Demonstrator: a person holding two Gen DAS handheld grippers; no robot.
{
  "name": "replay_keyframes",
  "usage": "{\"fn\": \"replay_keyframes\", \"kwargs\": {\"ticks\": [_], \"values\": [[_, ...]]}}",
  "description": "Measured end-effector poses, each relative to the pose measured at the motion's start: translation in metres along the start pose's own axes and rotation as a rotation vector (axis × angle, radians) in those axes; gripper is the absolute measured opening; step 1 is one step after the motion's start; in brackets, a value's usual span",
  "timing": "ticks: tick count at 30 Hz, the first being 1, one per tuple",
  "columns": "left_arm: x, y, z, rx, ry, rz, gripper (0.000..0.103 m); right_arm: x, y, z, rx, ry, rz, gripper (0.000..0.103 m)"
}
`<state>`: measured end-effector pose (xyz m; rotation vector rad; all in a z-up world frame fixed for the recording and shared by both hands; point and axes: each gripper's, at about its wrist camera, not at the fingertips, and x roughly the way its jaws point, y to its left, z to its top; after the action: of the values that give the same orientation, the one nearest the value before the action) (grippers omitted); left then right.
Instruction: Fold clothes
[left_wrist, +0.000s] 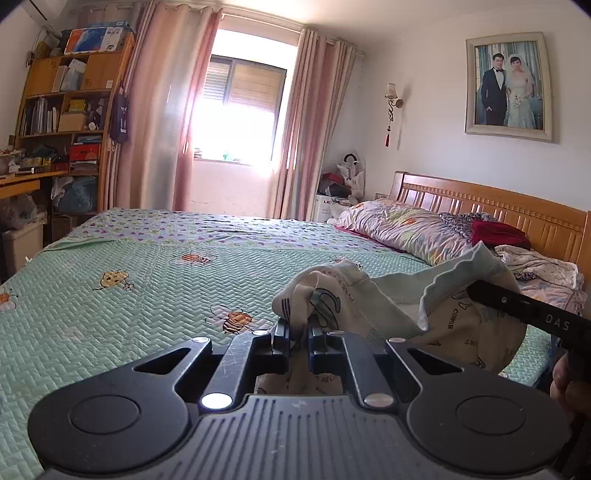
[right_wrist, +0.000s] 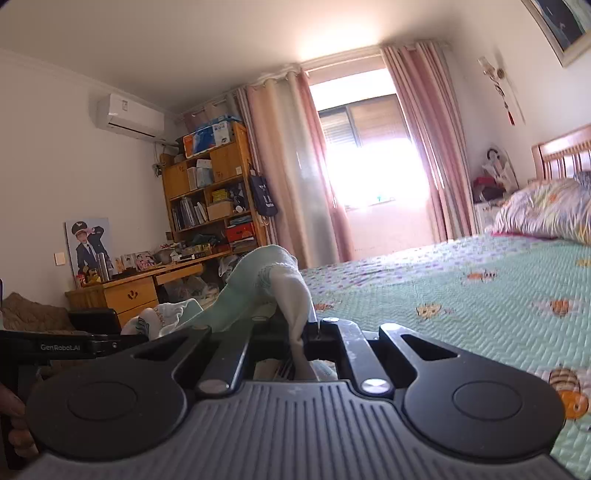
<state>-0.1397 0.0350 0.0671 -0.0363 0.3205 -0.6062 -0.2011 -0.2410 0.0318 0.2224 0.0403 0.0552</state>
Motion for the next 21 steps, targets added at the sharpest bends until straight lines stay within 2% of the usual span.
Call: {"fn": "replay_keyframes", "kwargs": {"ticks": [7, 10, 12, 17, 21], "values": [[0.008, -0.002, -0.02, -0.01, 0.076, 0.015, 0.009, 0.01, -0.004, -0.029, 0.045, 0.097, -0.012, 0.008], [0.01, -0.006, -0.021, -0.004, 0.081, 0.013, 0.009, 0.01, -0.013, -0.036, 0.081, 0.126, -0.026, 0.008], [0.01, -0.009, -0.016, 0.008, 0.067, 0.007, 0.009, 0.006, -0.018, -0.033, 0.097, 0.115, -0.031, 0.008], [0.005, -0.015, -0.003, 0.026, 0.027, -0.006, 0.01, -0.007, -0.019, -0.009, 0.099, 0.023, -0.031, 0.008], [-0.001, -0.015, -0.002, 0.017, 0.017, -0.005, 0.01, -0.004, -0.017, -0.007, 0.096, 0.042, -0.034, 0.008]]}}
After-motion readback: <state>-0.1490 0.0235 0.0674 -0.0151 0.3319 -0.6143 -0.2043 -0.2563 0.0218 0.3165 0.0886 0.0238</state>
